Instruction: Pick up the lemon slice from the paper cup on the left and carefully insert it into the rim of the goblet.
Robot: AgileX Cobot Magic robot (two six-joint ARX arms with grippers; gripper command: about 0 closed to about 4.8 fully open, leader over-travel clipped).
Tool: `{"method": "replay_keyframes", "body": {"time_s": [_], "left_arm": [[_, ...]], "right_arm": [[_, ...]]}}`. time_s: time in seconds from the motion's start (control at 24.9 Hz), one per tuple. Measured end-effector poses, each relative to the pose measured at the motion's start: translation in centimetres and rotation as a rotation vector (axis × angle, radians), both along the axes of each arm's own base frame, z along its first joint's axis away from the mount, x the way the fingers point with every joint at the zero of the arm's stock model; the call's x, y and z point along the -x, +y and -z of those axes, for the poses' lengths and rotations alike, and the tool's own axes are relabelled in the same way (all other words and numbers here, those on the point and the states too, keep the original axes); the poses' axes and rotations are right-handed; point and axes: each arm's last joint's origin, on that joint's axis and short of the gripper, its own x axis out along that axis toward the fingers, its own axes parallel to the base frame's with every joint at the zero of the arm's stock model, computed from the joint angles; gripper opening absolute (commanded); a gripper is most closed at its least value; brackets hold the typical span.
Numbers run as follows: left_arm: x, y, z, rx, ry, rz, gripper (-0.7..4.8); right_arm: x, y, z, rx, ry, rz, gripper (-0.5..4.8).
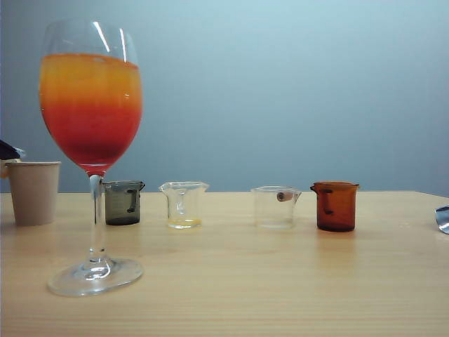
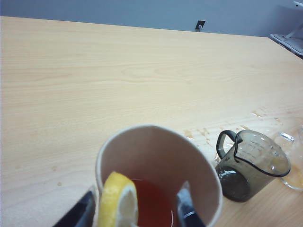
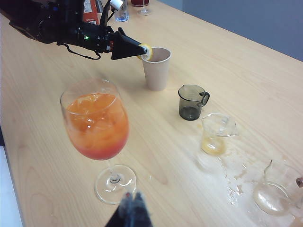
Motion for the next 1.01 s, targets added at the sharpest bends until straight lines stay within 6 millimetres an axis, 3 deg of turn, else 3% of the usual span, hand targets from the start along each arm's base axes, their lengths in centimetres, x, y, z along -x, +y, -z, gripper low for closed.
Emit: {"method": "replay_keyframes", "body": {"time_s": [0.8, 0.88, 0.97, 1.01], "left_arm": [[0.28, 0.8, -0.01, 0.011, 0.006, -0.024, 2.22], [0.3, 0.77, -0.03, 0.017, 0.004, -0.011, 2.02], [0.31, 0.76, -0.03, 0.018, 0.004, -0.008, 1.06], [0.31, 0.76, -0.03, 0.019, 0.004, -0.008, 0.95]], "right_arm": [[0.04, -0.04, 0.19, 0.016, 0.013, 0.0, -0.03], [0.04, -0.04, 0.19, 0.016, 0.013, 0.0, -0.03], [0.04, -0.04, 0.19, 0.016, 0.014, 0.0, -0.03], [0.04, -0.04, 0.19, 0.016, 0.013, 0.0, -0.03]]}}
